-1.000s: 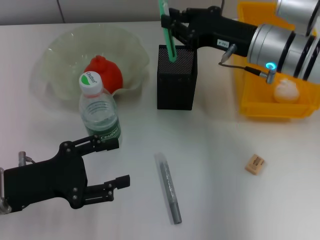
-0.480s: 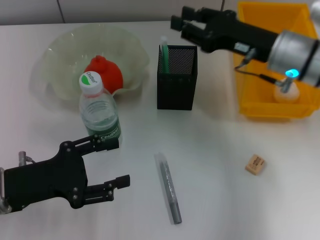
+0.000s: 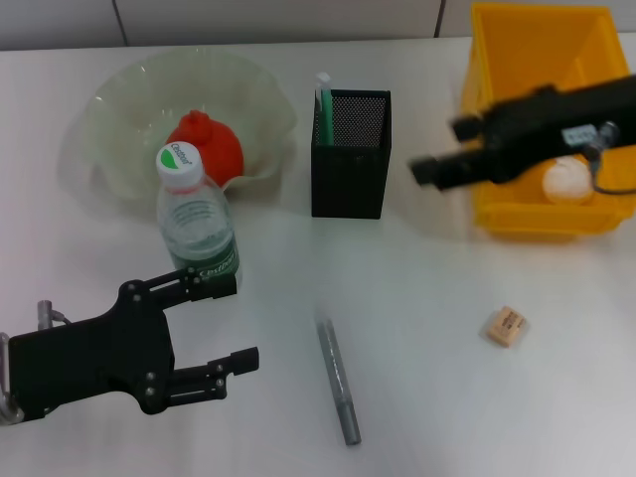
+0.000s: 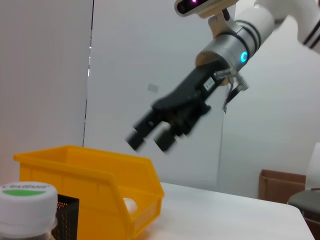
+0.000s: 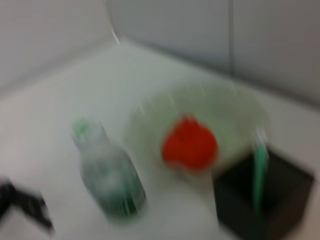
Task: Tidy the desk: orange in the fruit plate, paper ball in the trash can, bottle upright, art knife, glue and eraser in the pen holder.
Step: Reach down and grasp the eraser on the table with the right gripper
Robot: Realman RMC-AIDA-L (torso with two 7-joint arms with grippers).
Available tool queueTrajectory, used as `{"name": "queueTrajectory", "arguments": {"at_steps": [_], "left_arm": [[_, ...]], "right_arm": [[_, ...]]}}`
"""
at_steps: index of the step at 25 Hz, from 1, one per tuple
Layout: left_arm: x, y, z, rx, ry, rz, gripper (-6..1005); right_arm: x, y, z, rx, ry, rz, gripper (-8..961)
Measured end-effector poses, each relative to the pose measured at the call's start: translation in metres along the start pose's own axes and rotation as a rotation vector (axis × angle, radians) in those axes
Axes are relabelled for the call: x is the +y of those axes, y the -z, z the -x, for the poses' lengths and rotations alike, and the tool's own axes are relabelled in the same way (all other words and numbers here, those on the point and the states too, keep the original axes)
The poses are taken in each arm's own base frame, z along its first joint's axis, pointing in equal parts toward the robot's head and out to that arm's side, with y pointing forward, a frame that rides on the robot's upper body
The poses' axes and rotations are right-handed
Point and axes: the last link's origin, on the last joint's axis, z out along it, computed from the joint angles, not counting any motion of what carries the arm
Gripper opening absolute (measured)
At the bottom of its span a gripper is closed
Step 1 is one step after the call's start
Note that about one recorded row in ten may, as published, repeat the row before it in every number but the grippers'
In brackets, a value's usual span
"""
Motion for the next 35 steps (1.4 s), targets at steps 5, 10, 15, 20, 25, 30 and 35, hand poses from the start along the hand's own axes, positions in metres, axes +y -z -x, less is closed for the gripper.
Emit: {"name": "queueTrajectory", "arguments": {"at_steps": [5, 10, 15, 20, 25, 30, 35], "left_arm": [[0.000, -0.001, 0.000, 0.001, 0.001, 0.001, 783], [-0.001, -0.001, -0.001, 0.001, 0.002, 0.003, 783], [-0.001, -0.002, -0.001, 0.002, 0.007, 0.003, 783], [-0.001, -0.002, -0.001, 0.002, 0.010, 0.004, 783], [-0.001, -0.002, -0.001, 0.002, 0.011, 0.004, 783], [-0.001, -0.002, -0.001, 0.002, 0.011, 0.005, 783], [-0.001, -0.002, -0.001, 0.003, 0.011, 0.006, 783]], "right_arm": [[0.008, -0.005, -0.017, 0.317, -0.008, -0.063, 762], [0.007, -0.019, -0.035, 0.479, -0.001, -0.086, 759], [0.005, -0.031, -0.048, 0.574, 0.009, -0.088, 754], [-0.001, -0.043, -0.059, 0.638, 0.007, -0.098, 748], [-0.008, -0.051, -0.066, 0.653, -0.011, -0.104, 743], [-0.011, -0.058, -0.070, 0.657, -0.013, -0.103, 738], [-0.013, -0.065, -0.072, 0.663, -0.016, -0.100, 733]]}}
